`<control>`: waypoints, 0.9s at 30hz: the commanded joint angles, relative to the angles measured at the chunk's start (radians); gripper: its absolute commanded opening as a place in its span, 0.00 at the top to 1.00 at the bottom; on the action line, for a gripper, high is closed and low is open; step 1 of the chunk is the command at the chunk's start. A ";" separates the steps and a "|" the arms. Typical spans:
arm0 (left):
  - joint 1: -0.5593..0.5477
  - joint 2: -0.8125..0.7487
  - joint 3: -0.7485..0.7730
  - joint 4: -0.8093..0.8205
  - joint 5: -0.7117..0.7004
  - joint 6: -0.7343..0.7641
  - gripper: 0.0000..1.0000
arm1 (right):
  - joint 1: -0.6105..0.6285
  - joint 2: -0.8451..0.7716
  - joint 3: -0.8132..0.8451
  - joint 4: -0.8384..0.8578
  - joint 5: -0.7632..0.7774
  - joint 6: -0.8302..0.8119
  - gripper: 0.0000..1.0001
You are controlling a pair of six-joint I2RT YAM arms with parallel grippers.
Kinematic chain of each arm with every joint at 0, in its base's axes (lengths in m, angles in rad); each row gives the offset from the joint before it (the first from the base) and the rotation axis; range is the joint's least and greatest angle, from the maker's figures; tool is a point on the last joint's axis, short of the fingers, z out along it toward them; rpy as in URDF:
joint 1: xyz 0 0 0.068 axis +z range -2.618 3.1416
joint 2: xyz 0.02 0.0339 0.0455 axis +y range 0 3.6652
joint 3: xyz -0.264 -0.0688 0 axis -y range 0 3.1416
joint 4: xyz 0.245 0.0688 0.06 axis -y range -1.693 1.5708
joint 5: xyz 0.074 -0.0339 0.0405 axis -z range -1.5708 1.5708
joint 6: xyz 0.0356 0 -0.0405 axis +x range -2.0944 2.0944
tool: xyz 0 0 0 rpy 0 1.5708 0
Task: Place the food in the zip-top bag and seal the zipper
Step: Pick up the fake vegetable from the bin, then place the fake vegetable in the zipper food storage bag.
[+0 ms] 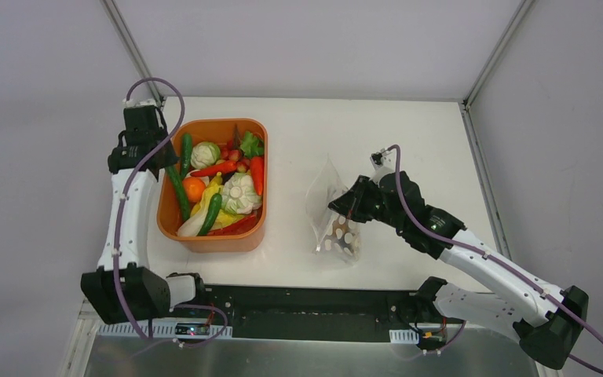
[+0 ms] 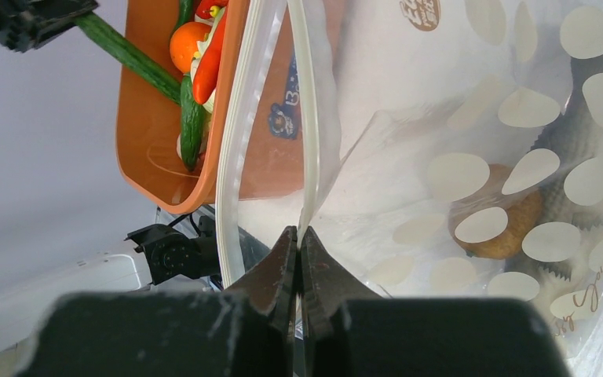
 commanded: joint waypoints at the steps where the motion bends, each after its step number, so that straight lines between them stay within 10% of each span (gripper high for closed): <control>1: 0.005 -0.183 0.008 0.010 0.080 -0.022 0.97 | 0.002 -0.012 0.010 0.020 0.009 -0.008 0.96; 14: 0.004 -0.468 -0.039 0.138 0.336 -0.299 0.97 | 0.002 0.007 0.019 0.033 -0.007 -0.001 0.97; 27: -0.037 -0.595 -0.194 0.630 0.732 -0.810 0.98 | 0.002 0.010 0.016 0.053 -0.007 0.008 0.97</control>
